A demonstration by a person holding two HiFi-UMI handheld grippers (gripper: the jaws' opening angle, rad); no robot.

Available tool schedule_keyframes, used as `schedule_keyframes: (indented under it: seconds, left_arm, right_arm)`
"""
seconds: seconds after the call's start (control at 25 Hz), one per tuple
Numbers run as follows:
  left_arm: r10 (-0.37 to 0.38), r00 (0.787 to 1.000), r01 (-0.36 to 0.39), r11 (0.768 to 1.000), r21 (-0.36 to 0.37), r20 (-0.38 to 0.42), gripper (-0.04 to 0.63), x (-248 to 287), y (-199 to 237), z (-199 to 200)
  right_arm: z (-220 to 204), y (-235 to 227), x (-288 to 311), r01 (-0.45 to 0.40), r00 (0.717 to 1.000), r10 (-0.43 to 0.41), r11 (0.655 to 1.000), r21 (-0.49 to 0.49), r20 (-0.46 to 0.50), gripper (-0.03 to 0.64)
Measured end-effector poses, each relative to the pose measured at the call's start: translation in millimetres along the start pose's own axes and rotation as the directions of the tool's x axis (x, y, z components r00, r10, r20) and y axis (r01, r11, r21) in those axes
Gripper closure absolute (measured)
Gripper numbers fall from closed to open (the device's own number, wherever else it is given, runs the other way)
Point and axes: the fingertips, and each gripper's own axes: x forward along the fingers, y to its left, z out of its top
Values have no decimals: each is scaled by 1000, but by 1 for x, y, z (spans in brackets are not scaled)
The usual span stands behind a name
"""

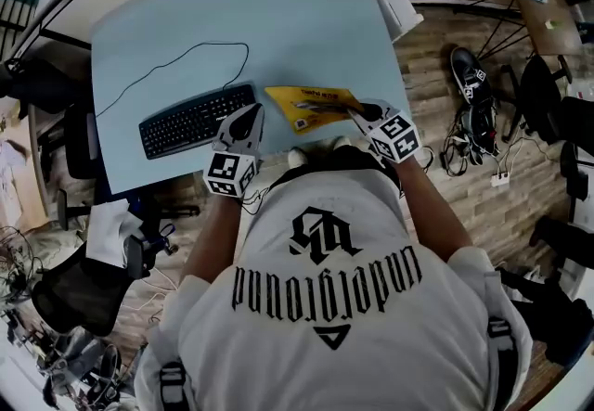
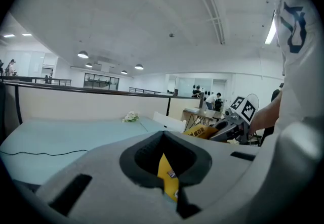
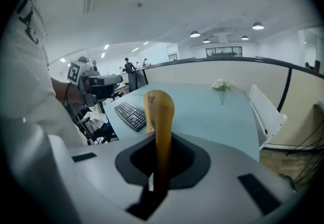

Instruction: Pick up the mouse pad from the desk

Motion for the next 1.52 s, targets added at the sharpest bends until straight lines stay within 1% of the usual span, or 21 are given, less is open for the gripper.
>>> schedule_keyframes:
  seconds: [0.28, 0.56, 0.76, 1.0, 1.12, 1.28, 1.52]
  left_arm:
    - [8, 1000, -9, 1000, 28, 28, 588, 3, -26, 20]
    - [64, 996, -66, 997, 30, 56, 588, 3, -62, 33]
    - [102, 992, -105, 993, 45, 70, 588, 5, -92, 38]
    - [147, 986, -153, 985, 77, 79, 588, 3, -132, 38]
    - [172, 981, -179, 981, 75, 92, 588, -3, -150, 37]
    - [187, 977, -194, 979, 58, 106, 588, -16, -182, 34]
    - [201, 974, -209, 975, 75, 105, 588, -37, -220, 24]
  right_arm:
    - [19, 0, -38, -18, 995, 21, 999, -28, 95, 592]
    - [34, -6, -82, -30, 982, 44, 996, -79, 184, 592]
    - [35, -10, -115, -44, 967, 75, 990, -131, 242, 592]
    - [25, -16, -158, -41, 947, 90, 986, -161, 307, 592]
    - [16, -14, -177, -45, 938, 98, 985, -164, 332, 592]
    - [4, -9, -205, -47, 924, 111, 983, -180, 367, 592]
    - [-15, 7, -235, -58, 911, 127, 982, -182, 393, 592]
